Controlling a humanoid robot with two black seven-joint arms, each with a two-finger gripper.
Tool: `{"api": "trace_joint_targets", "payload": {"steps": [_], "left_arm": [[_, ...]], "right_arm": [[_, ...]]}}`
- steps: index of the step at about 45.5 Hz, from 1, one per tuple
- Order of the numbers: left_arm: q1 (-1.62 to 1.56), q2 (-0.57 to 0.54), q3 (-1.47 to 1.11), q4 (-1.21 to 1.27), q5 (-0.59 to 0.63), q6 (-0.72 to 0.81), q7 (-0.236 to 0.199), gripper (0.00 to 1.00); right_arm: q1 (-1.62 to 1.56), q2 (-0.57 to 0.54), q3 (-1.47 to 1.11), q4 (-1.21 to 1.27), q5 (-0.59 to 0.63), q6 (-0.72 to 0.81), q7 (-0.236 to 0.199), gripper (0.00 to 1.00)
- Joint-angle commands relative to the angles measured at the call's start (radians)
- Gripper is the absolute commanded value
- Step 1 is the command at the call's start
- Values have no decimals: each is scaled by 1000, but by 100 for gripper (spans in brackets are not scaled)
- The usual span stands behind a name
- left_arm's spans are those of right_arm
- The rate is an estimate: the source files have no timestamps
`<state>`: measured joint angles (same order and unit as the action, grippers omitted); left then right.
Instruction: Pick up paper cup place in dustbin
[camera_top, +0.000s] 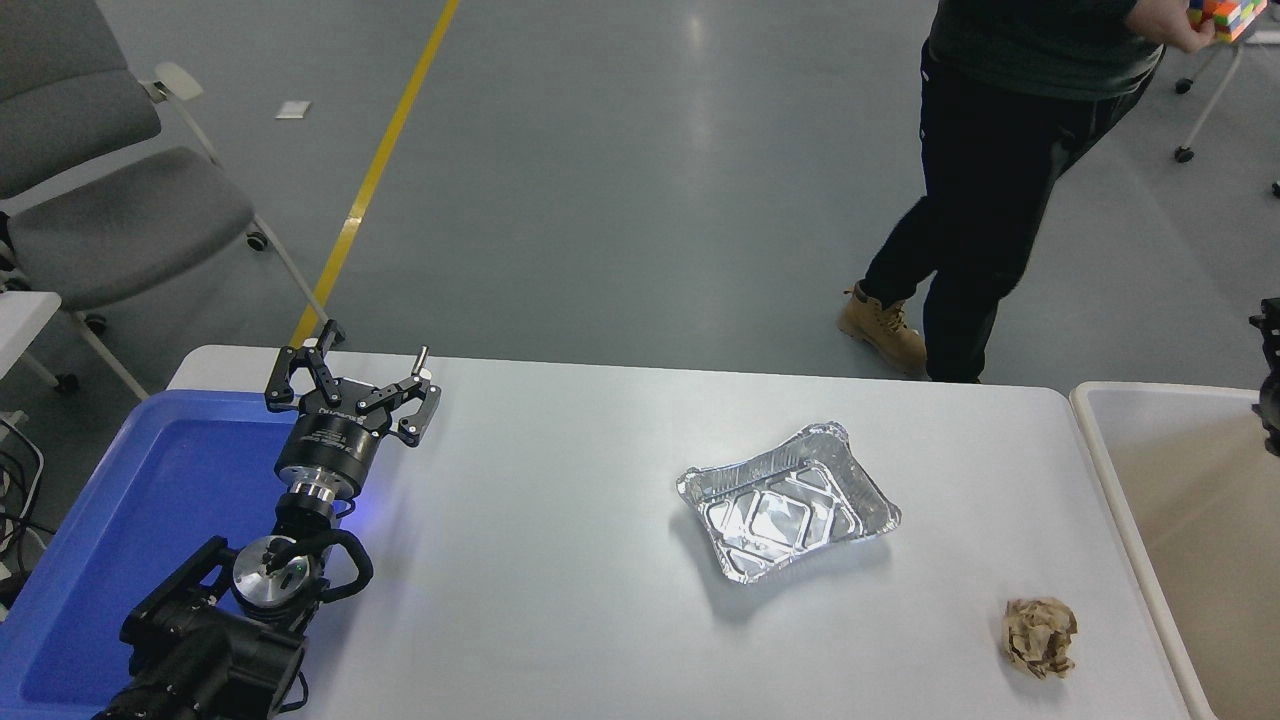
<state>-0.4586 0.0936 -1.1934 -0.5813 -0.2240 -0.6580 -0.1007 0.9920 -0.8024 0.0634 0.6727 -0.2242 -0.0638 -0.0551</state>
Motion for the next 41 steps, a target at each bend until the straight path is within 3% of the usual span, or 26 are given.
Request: {"api": "trace_joint_targets", "payload": {"steps": [1,8,17,31,41], "left_arm": [[0,0,0,0,0,0,-1,99],[0,0,0,0,0,0,1,99],[0,0,0,0,0,-2,1,99],[0,0,0,0,0,0,1,99],[0,0,0,0,0,0,1,99]], "right_arm": [[244,-143,-155,335,-234,-5,-2,100],[563,-124,-549,422,-234,-13,8,100],[839,-15,-951,514,-234,2,66,100],[1054,224,-1221,766,-228,10,81,100],[1143,394,-1243,849,-184,62,80,100]]}}
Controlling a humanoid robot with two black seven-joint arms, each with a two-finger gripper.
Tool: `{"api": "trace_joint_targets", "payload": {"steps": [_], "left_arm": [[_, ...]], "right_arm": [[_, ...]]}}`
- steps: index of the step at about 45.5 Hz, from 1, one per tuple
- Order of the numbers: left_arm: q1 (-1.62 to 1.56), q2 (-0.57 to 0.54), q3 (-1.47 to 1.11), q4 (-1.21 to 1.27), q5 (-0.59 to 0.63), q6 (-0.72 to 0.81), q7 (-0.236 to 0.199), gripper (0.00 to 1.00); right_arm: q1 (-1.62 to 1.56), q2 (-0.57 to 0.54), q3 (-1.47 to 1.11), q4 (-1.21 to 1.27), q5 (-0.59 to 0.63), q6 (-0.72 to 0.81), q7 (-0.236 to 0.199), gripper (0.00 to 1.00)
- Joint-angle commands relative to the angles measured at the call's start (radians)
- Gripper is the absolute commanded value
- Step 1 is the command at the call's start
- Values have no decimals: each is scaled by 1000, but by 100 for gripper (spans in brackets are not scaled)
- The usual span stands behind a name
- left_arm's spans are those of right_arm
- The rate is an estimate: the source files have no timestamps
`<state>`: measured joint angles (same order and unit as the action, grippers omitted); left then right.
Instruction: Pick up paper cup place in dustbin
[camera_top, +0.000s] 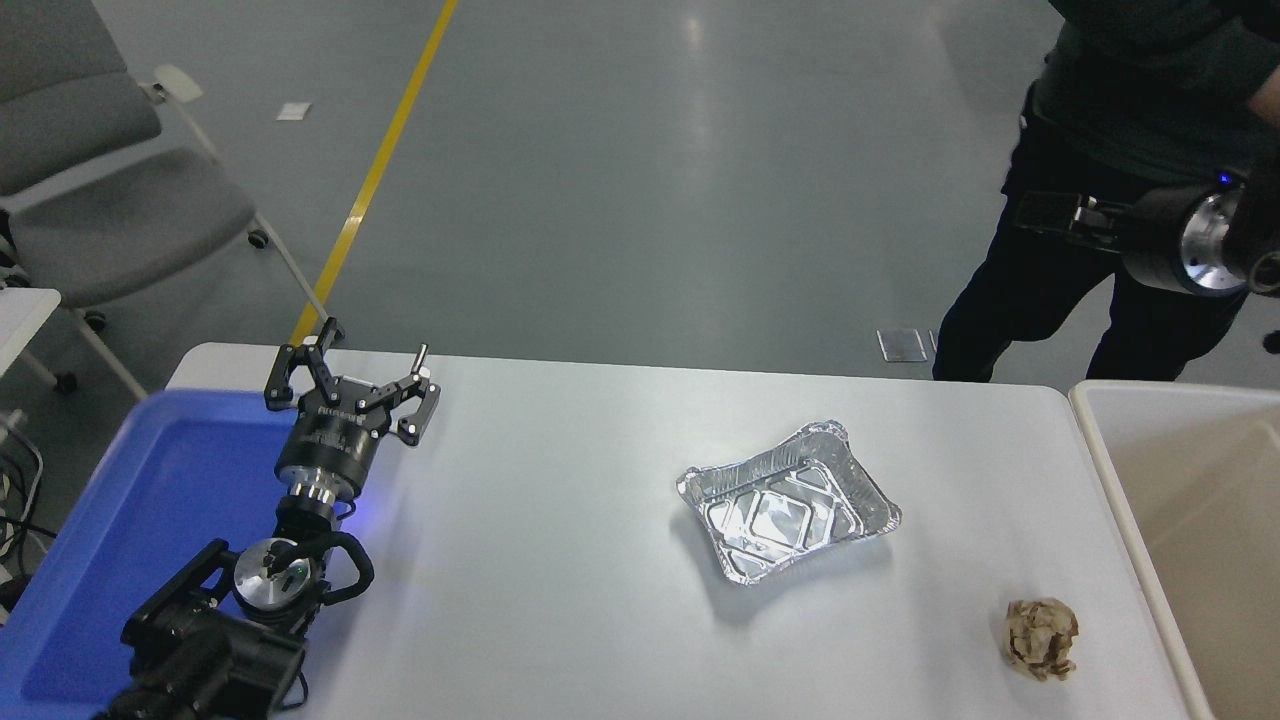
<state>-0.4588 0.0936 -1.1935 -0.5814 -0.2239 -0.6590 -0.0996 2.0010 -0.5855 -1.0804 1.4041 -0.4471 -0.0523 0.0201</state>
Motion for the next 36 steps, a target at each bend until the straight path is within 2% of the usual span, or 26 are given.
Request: {"api": "trace_joint_targets", "payload": {"steps": [1,9,15,25,36], "left_arm": [[0,0,0,0,0,1,0,99],[0,0,0,0,0,1,0,99],[0,0,0,0,-2,1,0,99],[0,0,0,0,0,1,0,99],[0,1,0,0,-2,1,0,99]], "right_arm": [[145,188,-98,125,53,72,4,100],[240,240,-84,174,119,278,6,100],[266,277,-73,202,140,333,4,100],[301,320,-78,256,271,405,4,100],[401,300,-115,317,278,542,6,100]]}}
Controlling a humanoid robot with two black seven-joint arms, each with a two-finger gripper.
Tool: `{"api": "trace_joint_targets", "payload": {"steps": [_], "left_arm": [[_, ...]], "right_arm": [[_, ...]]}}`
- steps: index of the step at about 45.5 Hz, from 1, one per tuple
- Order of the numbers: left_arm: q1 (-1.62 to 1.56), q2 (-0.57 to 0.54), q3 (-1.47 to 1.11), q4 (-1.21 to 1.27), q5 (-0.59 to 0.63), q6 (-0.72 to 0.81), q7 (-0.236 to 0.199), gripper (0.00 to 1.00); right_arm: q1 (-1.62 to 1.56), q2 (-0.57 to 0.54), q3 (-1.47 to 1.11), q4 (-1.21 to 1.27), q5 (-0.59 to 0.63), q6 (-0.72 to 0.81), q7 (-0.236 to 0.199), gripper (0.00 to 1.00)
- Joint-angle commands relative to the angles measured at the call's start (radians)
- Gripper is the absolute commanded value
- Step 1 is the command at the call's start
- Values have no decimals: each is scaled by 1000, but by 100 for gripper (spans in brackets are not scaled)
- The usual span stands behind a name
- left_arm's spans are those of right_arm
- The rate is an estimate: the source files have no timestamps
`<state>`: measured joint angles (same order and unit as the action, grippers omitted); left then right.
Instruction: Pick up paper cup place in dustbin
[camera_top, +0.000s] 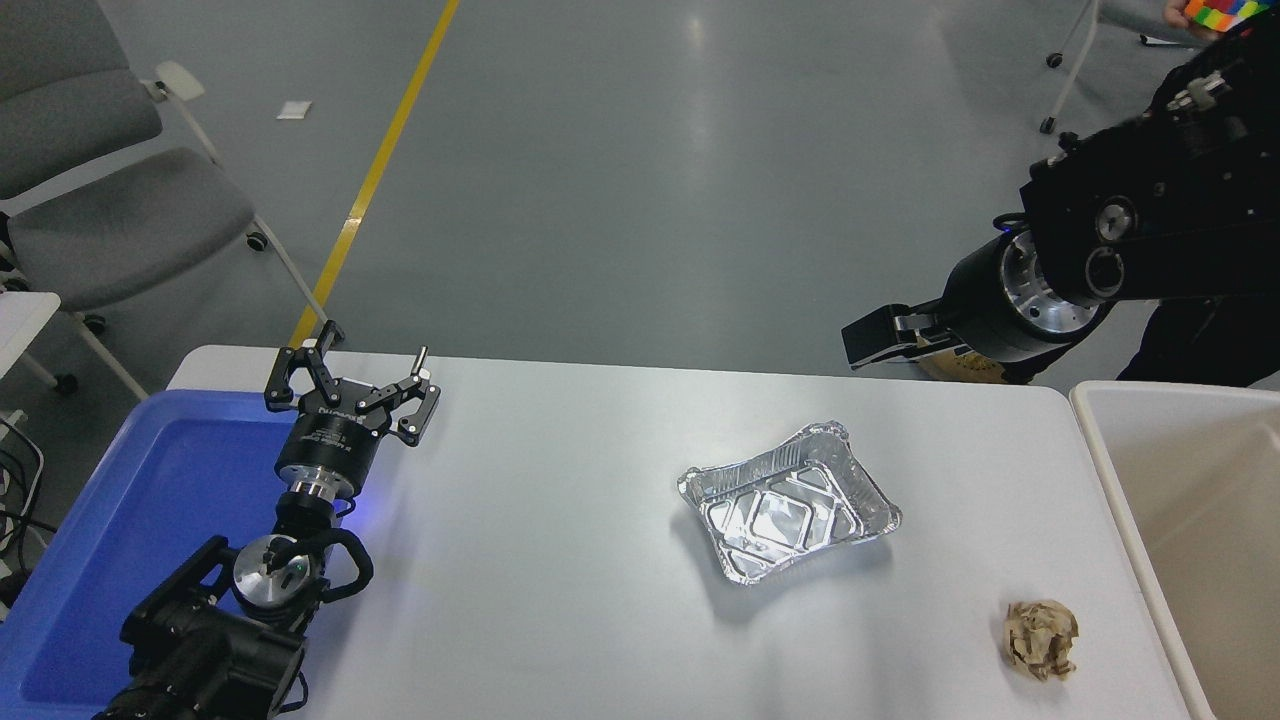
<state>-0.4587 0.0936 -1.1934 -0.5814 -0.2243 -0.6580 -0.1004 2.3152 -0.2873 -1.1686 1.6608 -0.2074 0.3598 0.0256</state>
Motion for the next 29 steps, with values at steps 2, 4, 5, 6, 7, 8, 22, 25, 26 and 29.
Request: {"api": "trace_joint_targets", "payload": {"steps": [2,4,5,6,7,8,22,25,26,29], "left_arm": [[0,2,0,0,-1,0,-1,99],[0,0,0,0,-1,0,1,99],[0,0,0,0,-1,0,-1,99],[0,2,0,0,-1,0,-1,99],[0,0,0,0,-1,0,1,99],[0,0,0,0,-1,0,1,99],[0,0,0,0,-1,0,1,99],[0,0,0,0,0,0,-1,99],[0,0,0,0,-1,0,1,99],[0,0,0,0,-1,0,-1,99]], "right_arm": [[98,0,-28,69,39,142,0,100],[101,0,-29,73,46,145,0,100],[102,2,-31,76,51,151,0,100],[102,3,-36,76,56,157,0,100],[102,5,-43,77,57,160,0,100],[104,7,-54,79,57,165,0,100],[191,-1,-74,85,60,317,0,100],[202,-4,-75,82,60,356,0,100],[207,-4,-75,80,60,370,0,100],[213,-3,-75,79,63,393,0,100]]}}
